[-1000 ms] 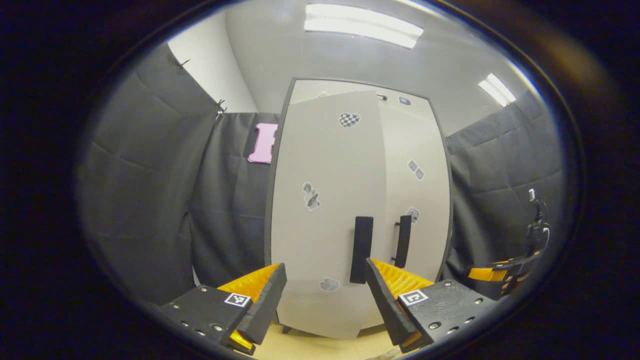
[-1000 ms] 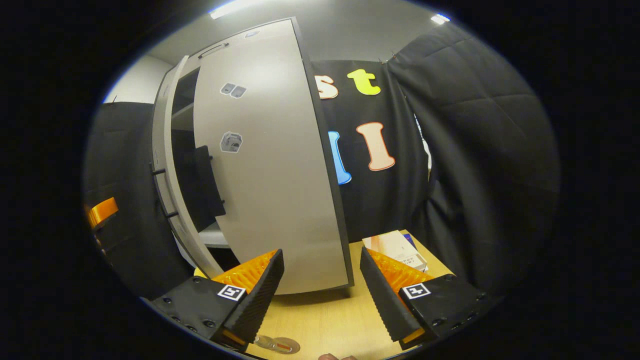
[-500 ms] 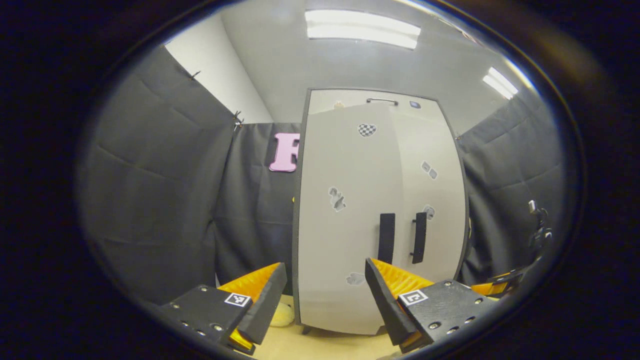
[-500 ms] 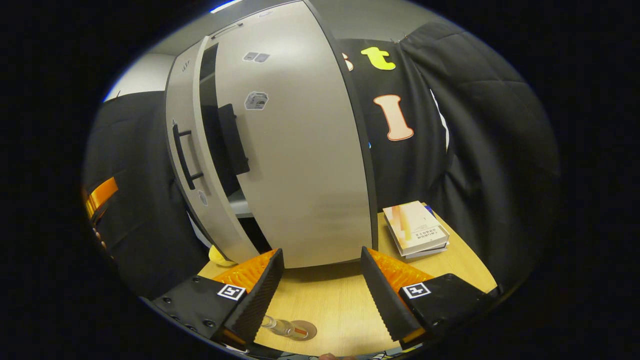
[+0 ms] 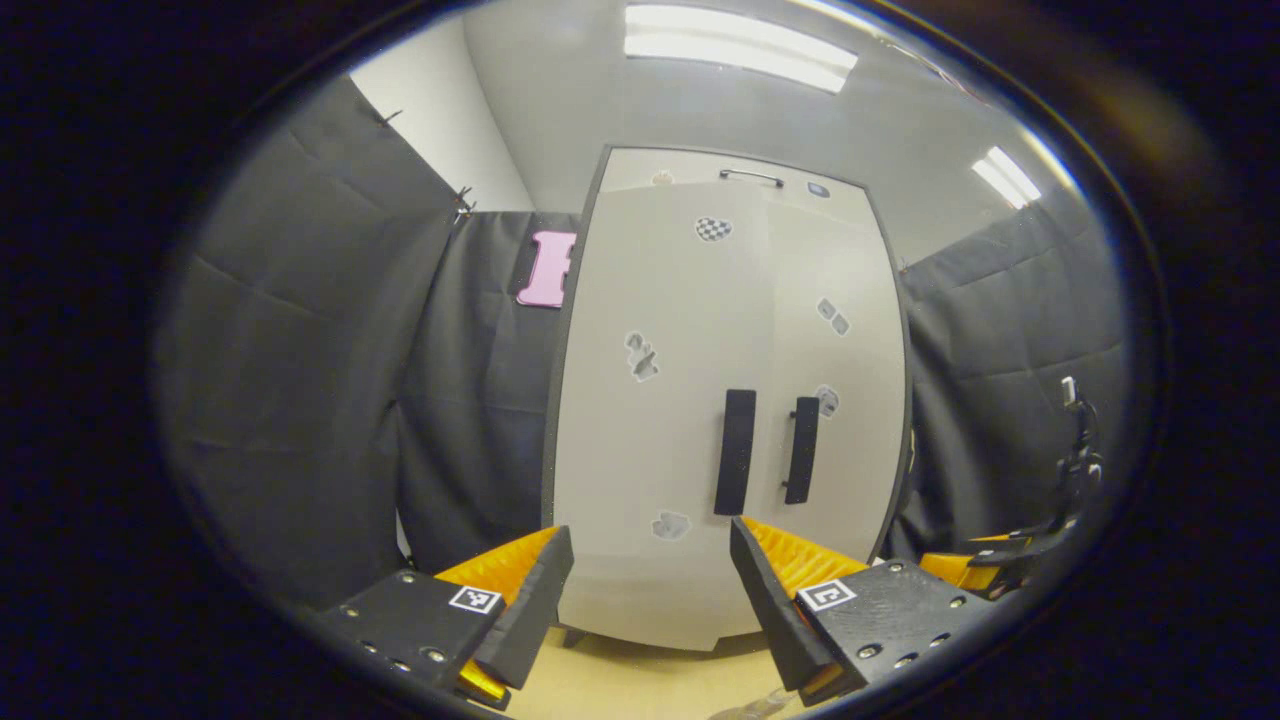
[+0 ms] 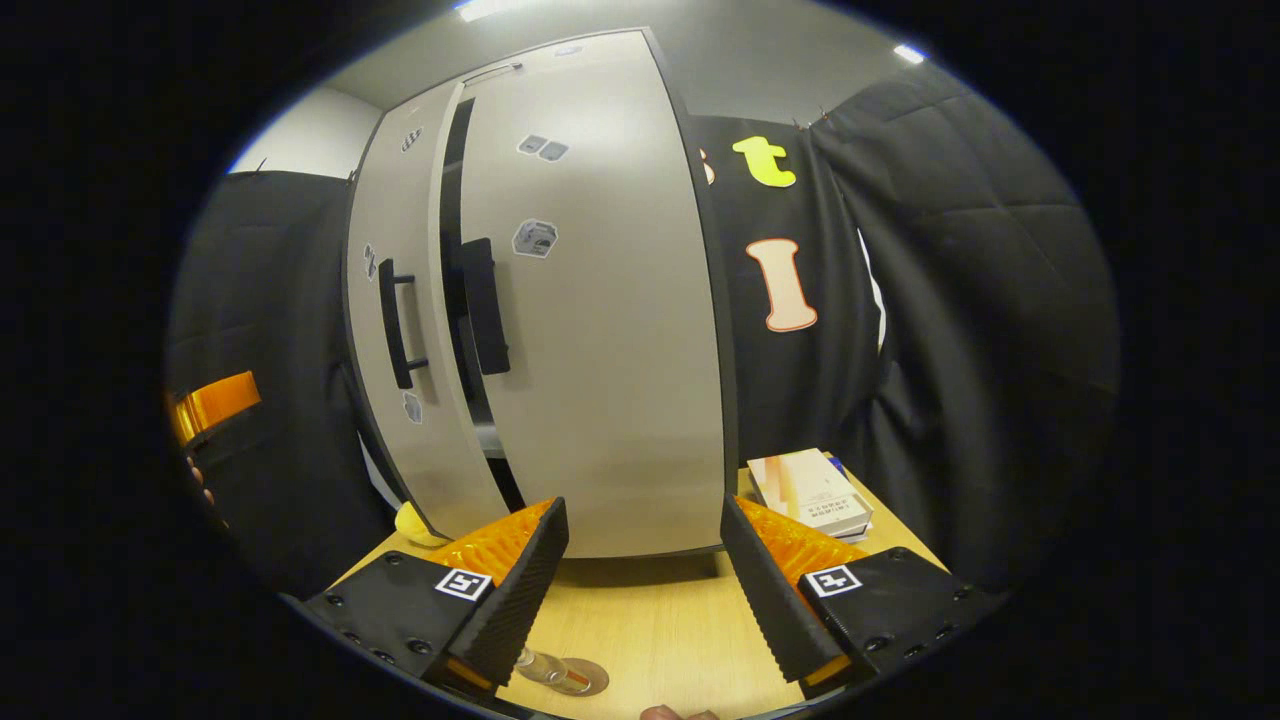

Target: Grasp the bottle in the cabinet with the left hand and place it on the coaster, then close the right door with the right hand and the left door with the left hand.

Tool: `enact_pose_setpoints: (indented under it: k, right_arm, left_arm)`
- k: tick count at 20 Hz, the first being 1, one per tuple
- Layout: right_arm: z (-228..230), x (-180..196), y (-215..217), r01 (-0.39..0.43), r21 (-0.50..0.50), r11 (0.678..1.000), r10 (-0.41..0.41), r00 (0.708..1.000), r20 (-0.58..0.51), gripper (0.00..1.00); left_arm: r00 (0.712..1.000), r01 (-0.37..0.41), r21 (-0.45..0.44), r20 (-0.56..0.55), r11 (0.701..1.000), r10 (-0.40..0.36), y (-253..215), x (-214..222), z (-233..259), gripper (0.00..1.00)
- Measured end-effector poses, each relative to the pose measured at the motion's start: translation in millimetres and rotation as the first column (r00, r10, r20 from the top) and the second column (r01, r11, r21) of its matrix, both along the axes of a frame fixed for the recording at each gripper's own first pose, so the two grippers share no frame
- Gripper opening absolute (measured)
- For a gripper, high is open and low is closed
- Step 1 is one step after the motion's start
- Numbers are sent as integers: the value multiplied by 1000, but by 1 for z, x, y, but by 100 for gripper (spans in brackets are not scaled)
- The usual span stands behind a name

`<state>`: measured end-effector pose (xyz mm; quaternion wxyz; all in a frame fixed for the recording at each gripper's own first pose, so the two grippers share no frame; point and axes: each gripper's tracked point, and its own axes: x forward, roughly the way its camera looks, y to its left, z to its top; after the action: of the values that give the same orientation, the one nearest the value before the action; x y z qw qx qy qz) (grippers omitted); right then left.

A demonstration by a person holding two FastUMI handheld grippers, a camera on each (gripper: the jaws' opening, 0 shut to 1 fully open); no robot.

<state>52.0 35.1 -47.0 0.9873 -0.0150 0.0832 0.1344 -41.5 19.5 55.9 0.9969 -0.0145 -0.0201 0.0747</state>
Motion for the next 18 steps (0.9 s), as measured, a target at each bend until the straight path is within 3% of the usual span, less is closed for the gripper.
enact_pose_setpoints:
  k: [2, 3, 7, 11, 18]
  right_arm:
    - [5, 0, -5, 22, 3, 1000, -22, 1000, 22, 98]
    - [6, 0, -6, 31, 4, 999, -32, 999, 31, 98]
    - [11, -1, -9, 70, -33, 997, -67, 995, 71, 98]
    - [11, -9, 3, 53, -44, 998, -50, 996, 76, 98]
    - [6, -32, 18, 54, -89, 995, -47, 996, 73, 98]
  left_arm:
    - [1000, -11, -7, -17, 1000, 11, 7, -1, -6, 99]
    - [999, -23, -10, -23, 1000, 23, 11, -1, -8, 92]
    - [998, -48, -39, -35, 998, 47, 31, -8, -15, 92]
    - [998, -64, -50, -31, 997, 63, 50, -13, -22, 92]
    - [991, 3, -62, -132, 998, -11, 54, -7, -78, 92]
